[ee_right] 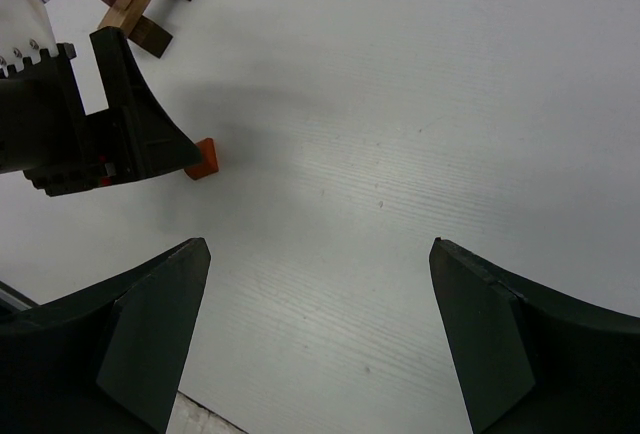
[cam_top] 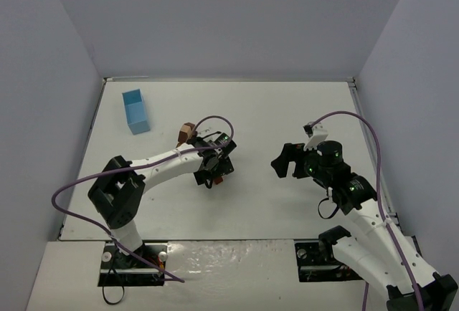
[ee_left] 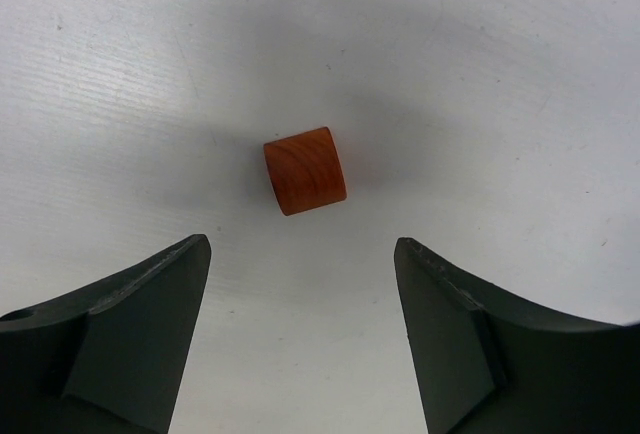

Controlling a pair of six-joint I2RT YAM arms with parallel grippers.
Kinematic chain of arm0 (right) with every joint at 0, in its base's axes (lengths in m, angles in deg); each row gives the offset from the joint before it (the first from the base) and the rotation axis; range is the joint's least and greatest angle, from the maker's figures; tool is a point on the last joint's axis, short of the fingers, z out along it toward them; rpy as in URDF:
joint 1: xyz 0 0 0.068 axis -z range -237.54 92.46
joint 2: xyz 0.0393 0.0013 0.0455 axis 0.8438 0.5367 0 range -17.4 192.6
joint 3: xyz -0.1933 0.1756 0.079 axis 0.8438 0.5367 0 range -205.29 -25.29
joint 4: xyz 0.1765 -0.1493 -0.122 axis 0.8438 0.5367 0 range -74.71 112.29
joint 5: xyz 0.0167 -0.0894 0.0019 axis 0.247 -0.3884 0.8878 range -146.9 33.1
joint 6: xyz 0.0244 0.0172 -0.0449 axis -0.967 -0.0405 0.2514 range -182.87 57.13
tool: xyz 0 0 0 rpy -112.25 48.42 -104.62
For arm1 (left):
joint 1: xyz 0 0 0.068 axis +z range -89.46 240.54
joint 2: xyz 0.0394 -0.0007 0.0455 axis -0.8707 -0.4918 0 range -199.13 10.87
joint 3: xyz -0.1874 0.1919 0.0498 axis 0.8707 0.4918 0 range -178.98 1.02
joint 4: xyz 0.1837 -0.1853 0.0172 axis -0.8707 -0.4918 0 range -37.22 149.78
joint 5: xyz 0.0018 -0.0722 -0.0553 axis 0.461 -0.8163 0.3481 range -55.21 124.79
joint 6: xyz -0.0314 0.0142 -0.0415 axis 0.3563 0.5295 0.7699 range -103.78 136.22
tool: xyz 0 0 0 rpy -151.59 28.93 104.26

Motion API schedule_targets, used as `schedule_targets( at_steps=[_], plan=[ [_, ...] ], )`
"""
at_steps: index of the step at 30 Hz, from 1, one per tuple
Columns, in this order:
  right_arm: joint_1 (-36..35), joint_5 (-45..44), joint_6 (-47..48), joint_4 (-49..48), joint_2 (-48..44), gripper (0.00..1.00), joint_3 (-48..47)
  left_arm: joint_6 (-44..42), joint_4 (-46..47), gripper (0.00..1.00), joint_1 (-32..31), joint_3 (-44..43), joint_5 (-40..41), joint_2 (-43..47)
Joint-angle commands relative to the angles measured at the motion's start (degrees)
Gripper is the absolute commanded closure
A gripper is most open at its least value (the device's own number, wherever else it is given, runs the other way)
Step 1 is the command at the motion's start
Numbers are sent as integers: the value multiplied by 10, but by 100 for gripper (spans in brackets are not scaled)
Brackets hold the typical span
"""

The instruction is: Build the wood block tower

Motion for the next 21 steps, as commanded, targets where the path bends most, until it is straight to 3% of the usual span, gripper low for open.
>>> schedule_targets(
  at_steps=[1, 21],
  plan=[
    [-6, 5, 6, -23, -6, 10, 1, 13, -10, 28, 8, -28, 12, -1],
    [-22, -3, 12, -23, -16, 10, 3, 31, -20, 50, 13, -56, -1, -68]
  ],
)
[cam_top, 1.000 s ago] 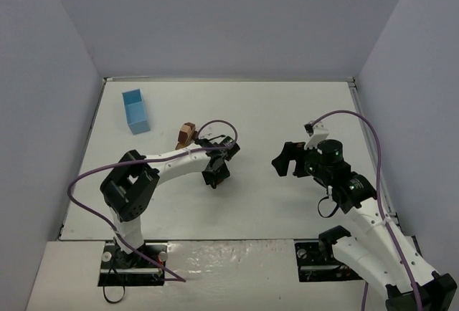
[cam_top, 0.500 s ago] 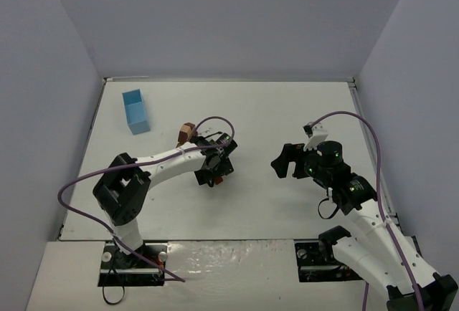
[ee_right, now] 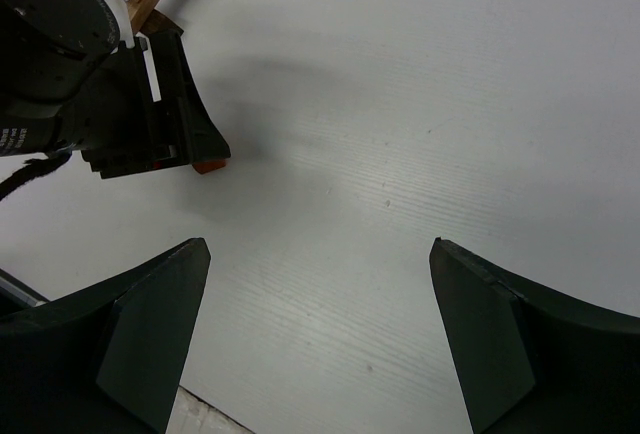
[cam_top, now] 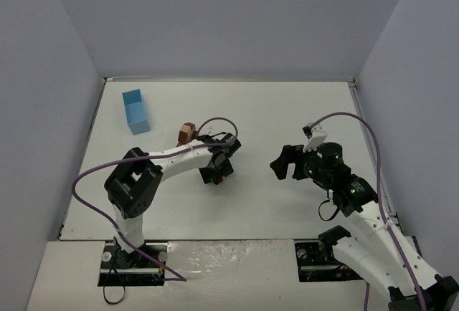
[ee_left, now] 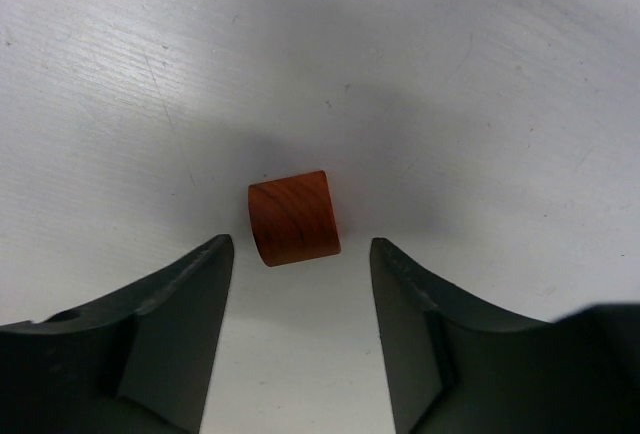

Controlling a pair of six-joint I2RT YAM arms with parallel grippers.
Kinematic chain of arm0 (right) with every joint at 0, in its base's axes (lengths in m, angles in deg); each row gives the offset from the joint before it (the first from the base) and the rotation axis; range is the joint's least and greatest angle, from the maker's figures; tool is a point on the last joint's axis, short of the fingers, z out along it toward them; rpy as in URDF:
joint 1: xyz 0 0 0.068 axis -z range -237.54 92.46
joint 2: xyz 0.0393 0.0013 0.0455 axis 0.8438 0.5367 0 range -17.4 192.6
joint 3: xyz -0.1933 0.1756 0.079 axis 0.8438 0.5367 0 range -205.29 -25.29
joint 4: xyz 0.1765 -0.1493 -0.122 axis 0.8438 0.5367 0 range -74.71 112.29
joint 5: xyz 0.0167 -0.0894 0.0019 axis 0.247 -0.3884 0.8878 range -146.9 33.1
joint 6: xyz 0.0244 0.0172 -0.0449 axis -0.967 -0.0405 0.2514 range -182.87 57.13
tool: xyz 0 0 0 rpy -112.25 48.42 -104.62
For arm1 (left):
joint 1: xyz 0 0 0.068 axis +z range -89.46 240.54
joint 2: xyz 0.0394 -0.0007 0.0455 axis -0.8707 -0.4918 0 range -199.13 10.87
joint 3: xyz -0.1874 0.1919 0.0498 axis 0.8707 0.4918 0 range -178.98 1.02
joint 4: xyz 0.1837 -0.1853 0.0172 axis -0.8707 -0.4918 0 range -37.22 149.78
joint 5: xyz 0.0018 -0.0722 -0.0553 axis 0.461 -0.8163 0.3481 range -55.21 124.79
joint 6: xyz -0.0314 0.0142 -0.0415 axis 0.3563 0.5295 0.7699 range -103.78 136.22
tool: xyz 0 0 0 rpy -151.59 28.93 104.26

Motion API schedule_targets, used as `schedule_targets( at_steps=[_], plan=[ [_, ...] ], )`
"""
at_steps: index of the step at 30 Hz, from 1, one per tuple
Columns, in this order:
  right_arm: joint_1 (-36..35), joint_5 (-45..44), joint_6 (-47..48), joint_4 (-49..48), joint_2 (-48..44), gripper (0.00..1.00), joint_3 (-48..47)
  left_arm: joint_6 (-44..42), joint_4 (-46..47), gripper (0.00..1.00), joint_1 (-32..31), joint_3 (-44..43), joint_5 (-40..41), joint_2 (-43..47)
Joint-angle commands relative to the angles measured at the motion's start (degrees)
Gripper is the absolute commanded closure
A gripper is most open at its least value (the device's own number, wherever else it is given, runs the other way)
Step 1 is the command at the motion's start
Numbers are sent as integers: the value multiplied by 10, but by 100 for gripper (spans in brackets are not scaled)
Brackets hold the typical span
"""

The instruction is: Build the wood block tower

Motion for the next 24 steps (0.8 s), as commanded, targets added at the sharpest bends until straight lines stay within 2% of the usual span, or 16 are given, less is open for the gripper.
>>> schedule_targets(
  at_steps=[1, 10, 24],
  plan=[
    [-9, -3, 8, -24, -4, 10, -1, 12, -13, 51, 5, -10, 5, 14],
    [-12, -7, 10, -24, -5, 10, -1, 10, -14, 53, 7, -11, 1, 7],
    [-12, -9, 8, -23, -10, 10, 1, 3, -14, 62, 15, -4, -2, -1]
  ],
)
